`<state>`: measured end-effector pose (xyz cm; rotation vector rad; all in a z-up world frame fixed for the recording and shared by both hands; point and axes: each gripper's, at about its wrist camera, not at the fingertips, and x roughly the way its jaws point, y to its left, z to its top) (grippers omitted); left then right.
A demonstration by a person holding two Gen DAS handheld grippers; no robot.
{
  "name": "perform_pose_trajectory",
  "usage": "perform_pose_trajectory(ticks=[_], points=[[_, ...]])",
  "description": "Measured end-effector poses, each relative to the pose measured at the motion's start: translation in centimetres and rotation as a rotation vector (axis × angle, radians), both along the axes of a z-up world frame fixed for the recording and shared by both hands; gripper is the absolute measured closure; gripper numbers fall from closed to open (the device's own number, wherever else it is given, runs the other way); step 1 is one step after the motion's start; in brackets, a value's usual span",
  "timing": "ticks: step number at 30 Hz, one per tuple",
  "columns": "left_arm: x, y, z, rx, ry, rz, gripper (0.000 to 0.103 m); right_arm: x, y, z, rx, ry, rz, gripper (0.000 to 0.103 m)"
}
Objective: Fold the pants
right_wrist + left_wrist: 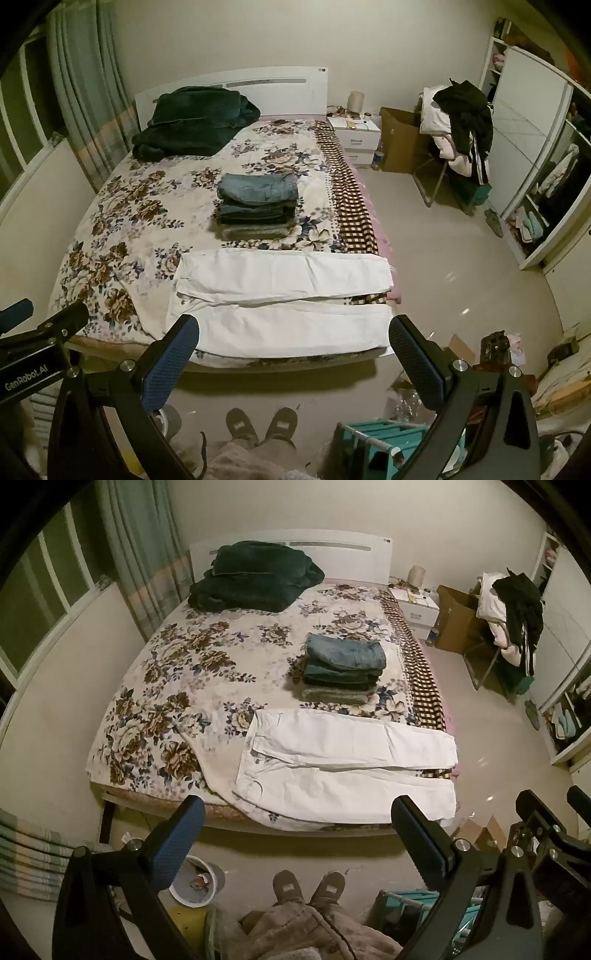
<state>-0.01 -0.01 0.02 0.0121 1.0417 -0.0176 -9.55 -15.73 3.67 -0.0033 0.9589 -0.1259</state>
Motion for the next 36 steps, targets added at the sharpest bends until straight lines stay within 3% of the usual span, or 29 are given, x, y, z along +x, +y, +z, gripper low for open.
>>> perform_pose_trajectory(ticks=[13,36], points=[[-0.3,0.7,0.9,0.000,-0.007,0.001,0.000,-1.3,2.0,-0.3,0.018,0.001,0.008,0.000],[-0.4,0.3,1.2,0.005,-0.010,0.003,0.000,-1.8,0.1,-0.7,0.043,0.010,0.008,0.000]])
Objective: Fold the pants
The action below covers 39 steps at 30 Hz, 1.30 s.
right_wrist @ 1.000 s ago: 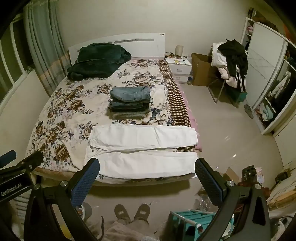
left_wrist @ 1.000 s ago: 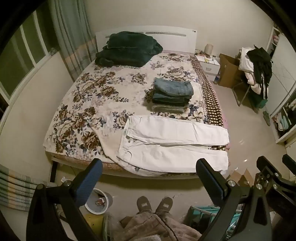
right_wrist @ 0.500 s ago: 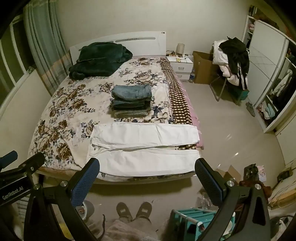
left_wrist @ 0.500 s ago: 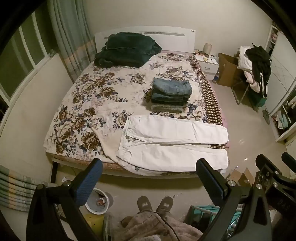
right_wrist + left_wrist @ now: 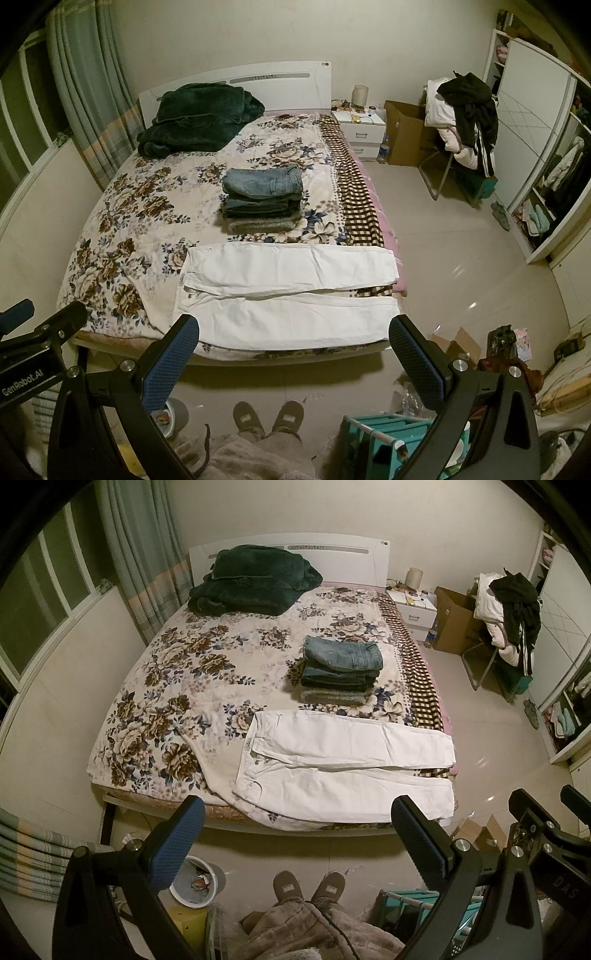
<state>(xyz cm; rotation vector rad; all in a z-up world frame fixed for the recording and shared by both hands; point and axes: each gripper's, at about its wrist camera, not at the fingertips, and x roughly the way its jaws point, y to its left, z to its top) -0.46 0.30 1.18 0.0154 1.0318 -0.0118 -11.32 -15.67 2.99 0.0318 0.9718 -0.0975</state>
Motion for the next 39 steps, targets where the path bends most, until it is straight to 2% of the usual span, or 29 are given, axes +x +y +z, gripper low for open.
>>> perform_pose_trajectory(ticks=[39], points=[[-0.7,-0.1,0.7,-0.003,-0.006,-0.001,0.000,-0.2,1.3,0.8,0.008,-0.004,0.003,0.000]])
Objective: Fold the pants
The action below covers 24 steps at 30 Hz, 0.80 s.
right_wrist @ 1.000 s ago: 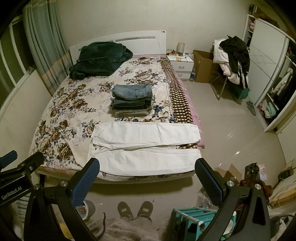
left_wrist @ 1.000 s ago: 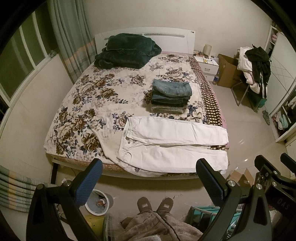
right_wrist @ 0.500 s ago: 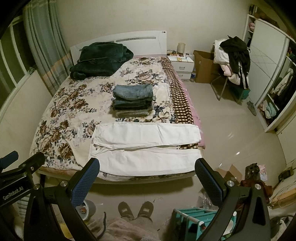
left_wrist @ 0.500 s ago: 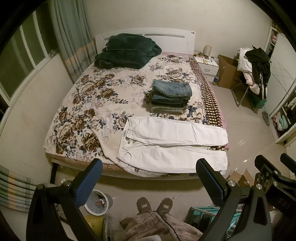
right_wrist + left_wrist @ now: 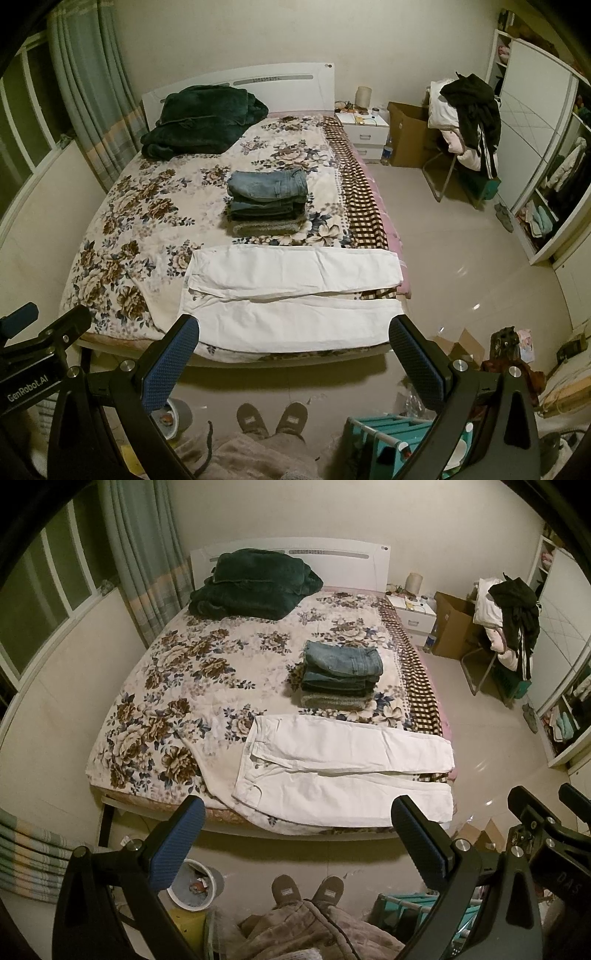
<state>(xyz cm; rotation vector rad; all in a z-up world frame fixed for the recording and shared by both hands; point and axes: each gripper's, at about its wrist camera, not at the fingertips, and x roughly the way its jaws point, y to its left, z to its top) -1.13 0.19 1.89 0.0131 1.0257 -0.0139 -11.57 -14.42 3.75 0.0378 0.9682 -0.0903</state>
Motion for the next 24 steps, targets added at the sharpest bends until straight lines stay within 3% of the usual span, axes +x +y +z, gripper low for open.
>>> perform_pose_trajectory(ticks=[11,14,17,24], points=[[0.1,0.0,0.3,-0.003,0.010,-0.003,0.000,1.0,0.4,0.3,0.001,0.012,0.000,0.000],[2.4,-1.2,2.7,-0.003,0.019,-0.009,0.000,1.4,0.3,0.2,0.005,0.018,-0.002,0.000],[3.8,-1.5,3.0,-0.005,0.015,-0.014,0.000,1.8,0.5,-0.1,0.006,0.023,-0.011,0.000],[10.1,-0.6,-0.9,0.038,-0.045,-0.020,0.000,5.4,-0.6,-3.9,0.001,0.001,-0.100,0.000]])
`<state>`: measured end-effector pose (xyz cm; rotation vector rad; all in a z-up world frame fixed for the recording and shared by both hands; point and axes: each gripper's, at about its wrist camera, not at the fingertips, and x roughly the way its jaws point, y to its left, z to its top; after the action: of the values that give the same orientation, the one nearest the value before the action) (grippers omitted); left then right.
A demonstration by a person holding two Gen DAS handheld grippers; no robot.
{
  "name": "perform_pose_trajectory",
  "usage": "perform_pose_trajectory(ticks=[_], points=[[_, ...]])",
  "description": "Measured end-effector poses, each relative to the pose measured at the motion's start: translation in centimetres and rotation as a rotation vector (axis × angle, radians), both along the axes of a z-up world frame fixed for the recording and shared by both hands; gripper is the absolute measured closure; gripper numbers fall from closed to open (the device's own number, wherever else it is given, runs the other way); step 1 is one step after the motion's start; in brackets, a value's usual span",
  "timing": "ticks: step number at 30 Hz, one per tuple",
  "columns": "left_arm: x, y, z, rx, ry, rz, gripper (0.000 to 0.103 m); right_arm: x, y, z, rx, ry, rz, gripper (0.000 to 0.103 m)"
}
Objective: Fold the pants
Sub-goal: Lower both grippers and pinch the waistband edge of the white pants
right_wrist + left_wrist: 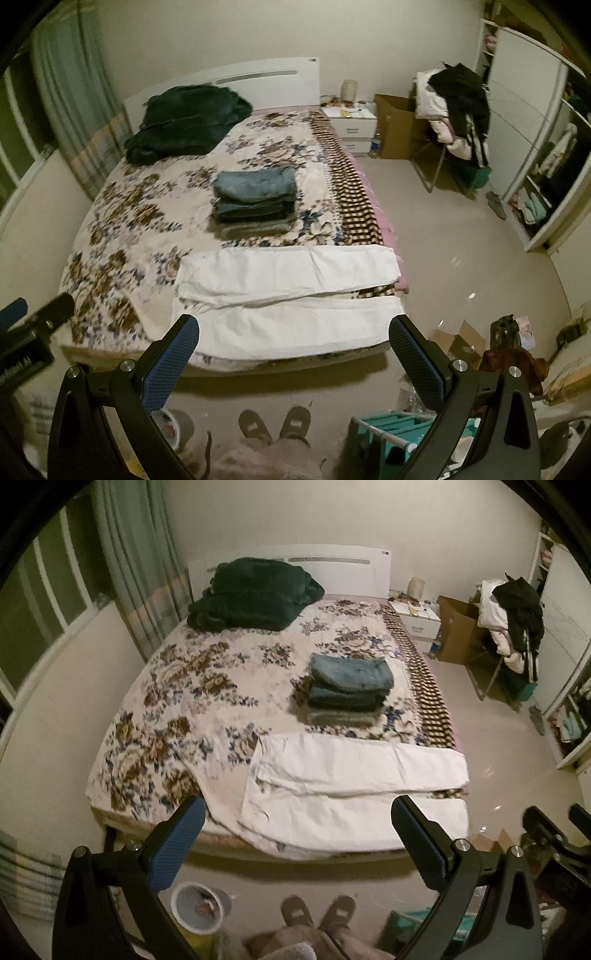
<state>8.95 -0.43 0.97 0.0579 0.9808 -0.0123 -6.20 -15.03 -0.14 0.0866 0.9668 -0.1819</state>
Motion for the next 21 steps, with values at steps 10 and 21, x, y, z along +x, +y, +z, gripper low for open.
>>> perform_pose_trajectory(ticks=[10,21], points=[[10.2,-2.5,-10.3,0.005,0.100,-0.044,0.000,11.6,-4.3,-10.6,-0.028,0.081,-0.102,0.000],[20.9,-8.0,-21.5,0.055,0.209,0.033,0.000,30.4,-12.4,-26.3,0.016,0.213,-0.046,0.000]])
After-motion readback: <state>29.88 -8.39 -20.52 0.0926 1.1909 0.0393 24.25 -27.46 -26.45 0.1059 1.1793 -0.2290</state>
